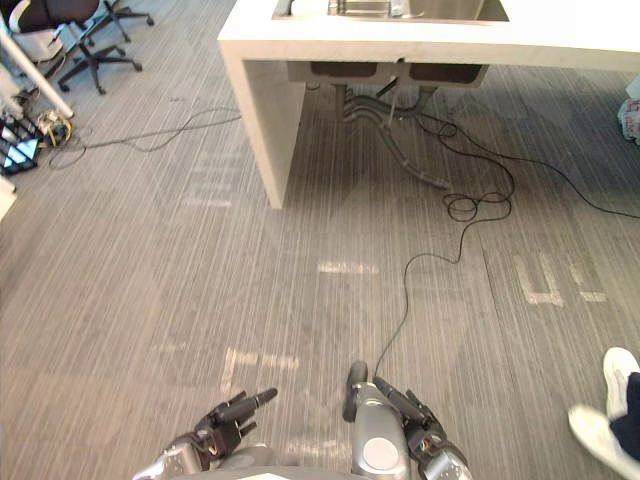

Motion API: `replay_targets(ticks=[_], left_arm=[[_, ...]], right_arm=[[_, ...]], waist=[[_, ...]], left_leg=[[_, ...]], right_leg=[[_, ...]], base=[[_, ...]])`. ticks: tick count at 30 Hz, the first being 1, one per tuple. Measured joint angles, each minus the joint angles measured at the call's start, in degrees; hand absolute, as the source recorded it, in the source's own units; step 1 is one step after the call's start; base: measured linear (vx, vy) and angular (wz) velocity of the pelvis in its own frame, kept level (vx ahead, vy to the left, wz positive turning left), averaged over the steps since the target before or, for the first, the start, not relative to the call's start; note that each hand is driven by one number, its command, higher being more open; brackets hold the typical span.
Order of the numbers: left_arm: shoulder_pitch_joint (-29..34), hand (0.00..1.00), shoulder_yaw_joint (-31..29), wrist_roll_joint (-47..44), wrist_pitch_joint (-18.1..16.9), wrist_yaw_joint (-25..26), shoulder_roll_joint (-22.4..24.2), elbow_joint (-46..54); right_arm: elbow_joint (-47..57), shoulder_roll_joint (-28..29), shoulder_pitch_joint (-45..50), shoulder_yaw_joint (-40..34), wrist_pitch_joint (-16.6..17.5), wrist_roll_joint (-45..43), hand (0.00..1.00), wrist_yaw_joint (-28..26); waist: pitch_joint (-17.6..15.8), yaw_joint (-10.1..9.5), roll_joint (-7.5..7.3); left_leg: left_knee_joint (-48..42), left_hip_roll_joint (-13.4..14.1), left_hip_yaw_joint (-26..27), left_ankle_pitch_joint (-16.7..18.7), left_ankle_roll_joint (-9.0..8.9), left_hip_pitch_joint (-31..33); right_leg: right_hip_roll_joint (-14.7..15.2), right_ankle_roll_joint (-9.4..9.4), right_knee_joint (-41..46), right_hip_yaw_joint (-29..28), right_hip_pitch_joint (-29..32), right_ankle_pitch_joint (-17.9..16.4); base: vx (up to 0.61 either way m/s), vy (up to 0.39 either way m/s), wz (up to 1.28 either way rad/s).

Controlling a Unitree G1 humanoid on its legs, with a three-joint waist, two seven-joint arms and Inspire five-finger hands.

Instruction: Walk over to the sink, pick up the cup, carry it to the dishwasher, place the cup inside the dishwasher, then close the dishwasher door

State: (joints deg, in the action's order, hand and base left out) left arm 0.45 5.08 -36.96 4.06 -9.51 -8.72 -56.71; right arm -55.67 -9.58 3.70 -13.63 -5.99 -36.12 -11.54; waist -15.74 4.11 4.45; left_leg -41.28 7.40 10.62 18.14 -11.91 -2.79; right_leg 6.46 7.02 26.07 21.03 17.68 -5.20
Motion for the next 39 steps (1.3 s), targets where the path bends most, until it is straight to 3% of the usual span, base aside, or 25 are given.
replay_targets(ticks=[2, 4, 6, 8, 10, 12, 14, 15, 16, 17, 20, 21, 22, 23, 24, 26, 27, 28, 30, 32, 34, 35, 36, 37, 39], left_arm=[[-1.28, 1.0, -0.36, -0.47, -1.97, -0.39, 0.38, -0.01], [-2.56, 1.0, -1.19, -1.59, -3.08, -0.7, 0.72, 0.09], [-2.79, 1.0, -1.19, -2.58, -4.26, -2.1, 1.36, 1.36], [-3.13, 1.0, -1.33, -2.53, -6.01, -2.97, 2.37, 2.83], [-3.09, 1.0, -1.33, -2.53, -7.4, -3.0, 3.09, 2.88], [-3.09, 1.0, -1.29, -2.61, -8.47, -2.84, 3.28, 2.9], [-3.06, 1.0, -1.28, -3.19, -8.44, -2.18, 3.46, 2.69], [-3.1, 1.0, -1.38, -3.59, -8.36, -1.92, 3.4, 2.72], [-3.18, 1.0, -2.66, -4.18, -8.22, -1.38, 3.33, 3.35], [-3.14, 1.0, -3.35, -4.74, -8.18, -1.06, 3.32, 4.0], [-2.16, 1.0, -5.56, -5.36, -7.82, 0.92, 3.1, 5.06], [-2.14, 1.0, -6.08, -5.34, -7.71, 1.64, 3.31, 5.01], [-1.99, 1.0, -6.14, -5.27, -7.71, 1.82, 3.26, 5.02], [-1.45, 1.0, -6.31, -5.12, -7.8, 2.3, 3.15, 5.17], [-0.96, 1.0, -6.37, -5.11, -7.84, 3.08, 2.97, 5.46], [0.5, 1.0, -6.68, -5.18, -7.92, 4.42, 2.92, 7.44], [0.84, 1.0, -7.03, -5.18, -8.2, 4.58, 2.91, 8.39], [0.83, 1.0, -7.02, -5.17, -8.38, 4.7, 2.91, 8.88], [0.23, 1.0, -6.72, -5.13, -10.39, 5.23, 2.98, 9.35], [0.26, 1.0, -5.74, -5.19, -14.2, 6.69, 3.08, 9.5], [3.09, 1.0, -6.41, -5.18, -21.21, 10.92, 2.67, 14.16], [3.48, 1.0, -7.26, -5.17, -22.82, 12.12, 3.23, 16.12], [4.12, 1.0, -8.17, -4.28, -25.36, 15.33, 4.6, 21.58], [5.14, 1.0, -8.93, -2.01, -28.56, 18.21, 5.22, 28.92], [5.22, 1.0, -10.72, 1.4, -32.6, 22.27, 5.36, 39.87]], right_arm=[[-0.11, -1.33, -1.12, -0.05, 0.45, 1.88, 1.0, -0.21], [-0.82, -1.7, -2.15, -0.84, 1.57, 2.55, 1.0, -0.58], [-0.98, -2.18, -3.4, -1.19, 3.18, 2.45, 1.0, -0.7], [-1.09, -2.74, -5.57, -1.92, 3.9, 2.39, 1.0, -0.88], [-1.0, -2.72, -6.73, -1.86, 4.21, 2.24, 1.0, -0.9], [-1.31, -2.34, -7.15, -1.64, 4.03, 1.95, 1.0, -0.91], [-2.47, -2.07, -6.4, -1.57, 3.24, 1.97, 1.0, -0.87], [-2.45, -1.84, -6.16, -1.47, 3.18, 1.97, 1.0, -0.87], [-2.45, -1.78, -5.28, -0.04, 2.58, 1.99, 1.0, -1.0], [-2.64, -1.85, -5.23, 0.53, 2.21, 2.0, 1.0, -0.99], [-5.72, -1.14, -4.16, 0.57, -0.02, 2.63, 1.0, -0.99], [-6.27, -0.86, -4.15, 0.54, -0.19, 3.37, 1.0, -1.02], [-6.68, -0.61, -4.11, 0.58, -0.2, 4.0, 1.0, -1.01], [-6.83, -0.36, -4.2, 0.25, 1.66, 4.4, 1.0, -0.82], [-6.81, -1.15, -5.18, 0.41, 1.88, 4.43, 1.0, -0.9], [-6.94, -1.42, -6.86, 0.55, 2.42, 3.87, 1.0, -0.77], [-6.7, -1.35, -6.86, 0.54, 2.96, 3.26, 1.0, -0.94], [-6.38, -1.37, -6.82, 0.5, 3.16, 2.63, 1.0, -1.02], [-5.66, -1.25, -6.67, 0.47, 3.44, 1.73, 1.0, -0.99], [-5.26, -0.48, -5.39, 0.1, 3.68, 1.27, 1.0, -0.96], [-4.66, 2.41, -1.98, -0.08, 2.3, 1.34, 1.0, -0.89], [-4.65, 2.75, -1.31, -0.11, 1.85, 1.4, 1.0, -0.86], [-4.65, 2.37, -1.09, -1.42, 1.68, 1.57, 1.0, 0.02], [-4.43, 1.74, -0.93, -2.66, 1.15, 1.58, 1.0, 0.14], [-4.18, 1.63, -0.14, -5.16, -0.13, 2.08, 1.0, 0.47]], waist=[[-0.17, -0.04, 1.07], [-1.32, -0.25, 0.41], [-2.11, -0.68, -0.85], [-2.53, -1.86, -1.01], [-2.76, -2.0, -1.0], [-3.31, -2.32, 0.0], [-3.61, -3.0, 1.12], [-3.7, -3.36, 1.22], [-3.98, -4.04, -0.12], [-4.08, -4.31, -0.61], [-1.77, -5.0, -4.12], [-1.68, -4.45, -4.6], [-1.68, -4.25, -4.86], [-1.76, -4.11, -5.35], [-1.76, -3.85, -5.41], [-1.79, -3.76, -5.23], [-1.84, -3.72, -5.13], [-1.91, -3.57, -4.94], [-2.28, -3.06, -3.93], [-2.28, -3.03, -3.91], [-0.14, -3.39, -7.64], [0.28, -3.47, -8.18], [0.18, -4.4, -5.01], [0.36, -4.7, -3.18], [0.42, -4.77, -2.06]], left_leg=[[-18.03, 4.57, 0.67, -2.77, 0.68, 8.21], [-23.74, 5.51, 0.85, -1.74, 3.61, 12.21], [-17.02, 2.96, 1.54, -0.98, 5.06, 16.6], [-0.35, -0.37, 2.83, -1.29, 5.95, 19.57], [17.24, -2.85, 3.26, -5.04, 6.5, 20.29], [32.29, -2.5, 2.87, -11.38, 4.62, 20.15], [34.84, -0.27, 3.23, -12.99, 4.67, 19.01], [34.52, -0.34, 3.11, -15.99, 5.79, 18.28], [30.42, -1.16, 3.27, -19.32, 7.34, 18.61], [27.75, -1.56, 3.17, -19.37, 7.54, 19.52], [19.99, -5.84, 4.76, -16.74, 12.58, 20.8], [19.49, -7.73, 5.26, -14.77, 16.0, 19.92], [19.48, -8.59, 5.32, -14.11, 16.83, 19.08], [19.43, -9.89, 5.2, -12.33, 17.72, 16.8], [19.04, -10.26, 4.85, -10.32, 18.19, 14.36], [19.94, -10.21, 2.99, -8.23, 17.84, 10.09], [21.98, -10.05, 1.15, -7.89, 17.43, 7.1], [22.85, -9.68, 0.43, -7.82, 17.25, 5.85], [23.32, -7.22, -2.66, -7.78, 15.92, 3.15], [23.05, -6.12, -5.4, -6.46, 13.7, 1.38], [22.54, -6.76, -9.17, -3.02, 9.41, -1.19], [22.11, -6.61, -9.66, -1.7, 8.83, -1.62], [20.69, -3.38, -10.17, -0.3, 7.5, -1.05], [20.54, -1.45, -10.51, 0.36, 7.26, -0.26], [21.32, -0.22, -11.76, 0.27, 7.07, -0.99]], right_leg=[[-1.94, 0.69, -1.12, 0.05, -3.95, -2.4], [-3.14, 0.85, -4.73, 0.02, -10.71, -3.39], [-3.6, 0.4, -10.02, -0.7, -16.66, -3.63], [-3.65, -0.16, -12.84, -2.66, -18.96, -3.46], [-3.7, -0.95, -15.24, -3.58, -21.1, -3.49], [-5.55, -2.45, -18.35, -4.75, -24.59, -3.77], [-7.15, -4.36, -18.38, -6.61, -28.4, -6.48], [-6.86, -4.75, -17.67, -7.48, -29.24, -7.92], [-4.99, -5.37, -14.99, -9.23, -29.48, -11.92], [-4.14, -5.88, -13.88, -9.94, -29.27, -13.16], [2.03, -9.49, -4.85, -11.26, -27.51, -18.18], [5.46, -12.91, 9.17, -11.52, -21.49, -16.55], [6.97, -15.2, 15.59, -12.11, -18.73, -14.2], [9.13, -15.96, 26.45, -14.0, -14.16, -7.56], [10.57, -14.82, 35.07, -14.06, -10.27, -6.68], [11.83, -10.42, 39.5, -10.44, -5.83, -9.39], [11.99, -8.7, 35.68, -7.54, -3.47, -10.87], [11.85, -8.78, 32.19, -6.18, -2.41, -11.37], [9.42, -11.27, 10.02, -4.53, -0.34, -9.54], [7.92, -11.5, -0.59, -6.23, -0.27, -5.18], [8.36, -10.56, -4.21, -7.57, -0.4, 9.96], [8.81, -9.31, -2.6, -6.3, -0.64, 6.7], [6.53, -8.93, -0.98, -5.25, -0.69, 4.73], [5.0, -8.21, -0.86, -4.04, -0.41, 2.75], [4.54, -7.4, 1.63, -2.54, -0.58, 0.08]], base=[[0.61, -0.214, -0.13], [0.55, -0.158, -0.11], [0.43, -0.078, -0.23], [0.37, -0.009, -0.43], [0.3, 0.018, -0.22], [0.34, 0.062, -0.33], [0.4, 0.166, -0.43], [0.39, 0.226, -0.48], [0.4, 0.246, -0.47], [0.42, 0.273, -0.57], [0.51, 0.251, -0.32], [0.46, 0.157, 0.03], [0.54, 0.218, 0.17], [0.52, 0.165, 0.16], [0.52, 0.132, 0.11], [0.49, 0.047, 0.17], [0.53, -0.011, 0.35], [0.41, -0.042, 0.57], [0.4, -0.116, 0.79], [0.46, -0.227, 0.86], [0.5, -0.376, 0.98], [0.35, -0.345, 0.54], [0.34, -0.317, 0.31], [0.39, -0.363, 0.17], [0.29, -0.237, 0.26]])
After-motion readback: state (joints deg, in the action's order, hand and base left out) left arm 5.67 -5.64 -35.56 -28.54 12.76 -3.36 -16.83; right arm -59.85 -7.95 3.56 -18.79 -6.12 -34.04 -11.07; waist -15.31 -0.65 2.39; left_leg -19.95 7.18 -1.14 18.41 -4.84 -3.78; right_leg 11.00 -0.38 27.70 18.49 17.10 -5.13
